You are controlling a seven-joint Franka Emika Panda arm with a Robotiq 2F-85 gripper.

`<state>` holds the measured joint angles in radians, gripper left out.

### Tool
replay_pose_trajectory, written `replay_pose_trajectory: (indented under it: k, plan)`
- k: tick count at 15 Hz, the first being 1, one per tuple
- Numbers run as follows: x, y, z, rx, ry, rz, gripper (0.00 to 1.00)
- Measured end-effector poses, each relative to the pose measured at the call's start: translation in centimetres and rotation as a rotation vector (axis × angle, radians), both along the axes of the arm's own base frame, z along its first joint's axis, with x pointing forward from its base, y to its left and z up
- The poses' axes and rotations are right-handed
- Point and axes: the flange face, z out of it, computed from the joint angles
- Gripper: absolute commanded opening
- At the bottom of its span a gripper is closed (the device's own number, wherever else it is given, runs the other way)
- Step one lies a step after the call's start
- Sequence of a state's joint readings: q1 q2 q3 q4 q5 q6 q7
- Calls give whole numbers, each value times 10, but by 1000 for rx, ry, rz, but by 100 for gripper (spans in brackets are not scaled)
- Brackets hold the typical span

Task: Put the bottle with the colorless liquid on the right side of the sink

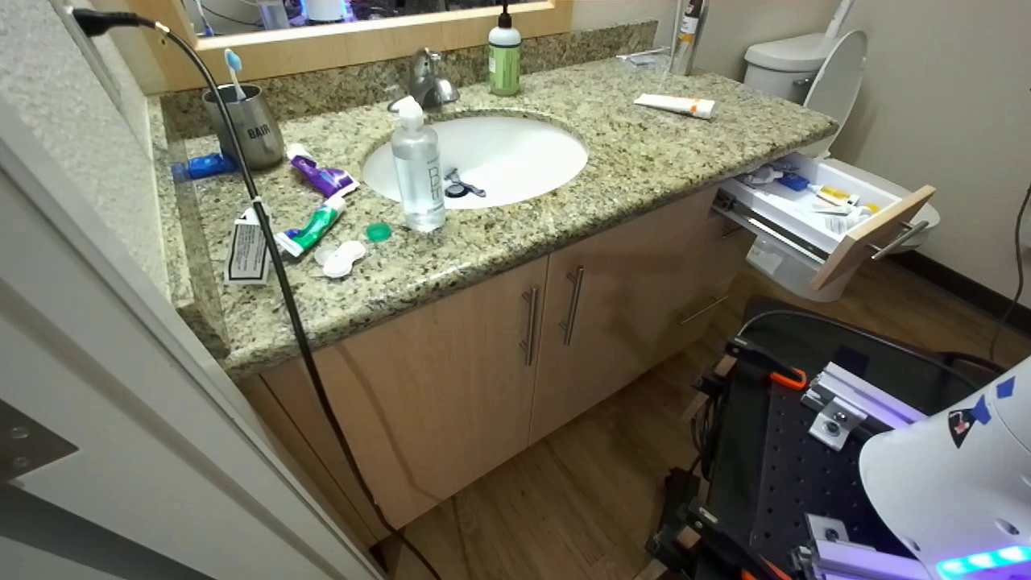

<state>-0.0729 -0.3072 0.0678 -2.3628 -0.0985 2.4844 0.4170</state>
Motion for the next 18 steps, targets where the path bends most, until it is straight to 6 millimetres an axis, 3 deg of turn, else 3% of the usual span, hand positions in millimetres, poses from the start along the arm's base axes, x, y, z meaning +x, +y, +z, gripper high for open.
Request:
replay_pose_trajectory:
  k: [3, 6, 8, 13, 15, 18]
  plan:
    - [22, -24, -24, -63, 15, -115, 100]
    - [23, -21, -23, -62, 13, -108, 100]
    - [28, -29, -32, -58, 42, -165, 100]
    - [77, -76, -64, 44, 80, -381, 100]
    - [95, -71, -75, 153, 108, -422, 100]
    - [106, -39, -87, 275, 179, -437, 100]
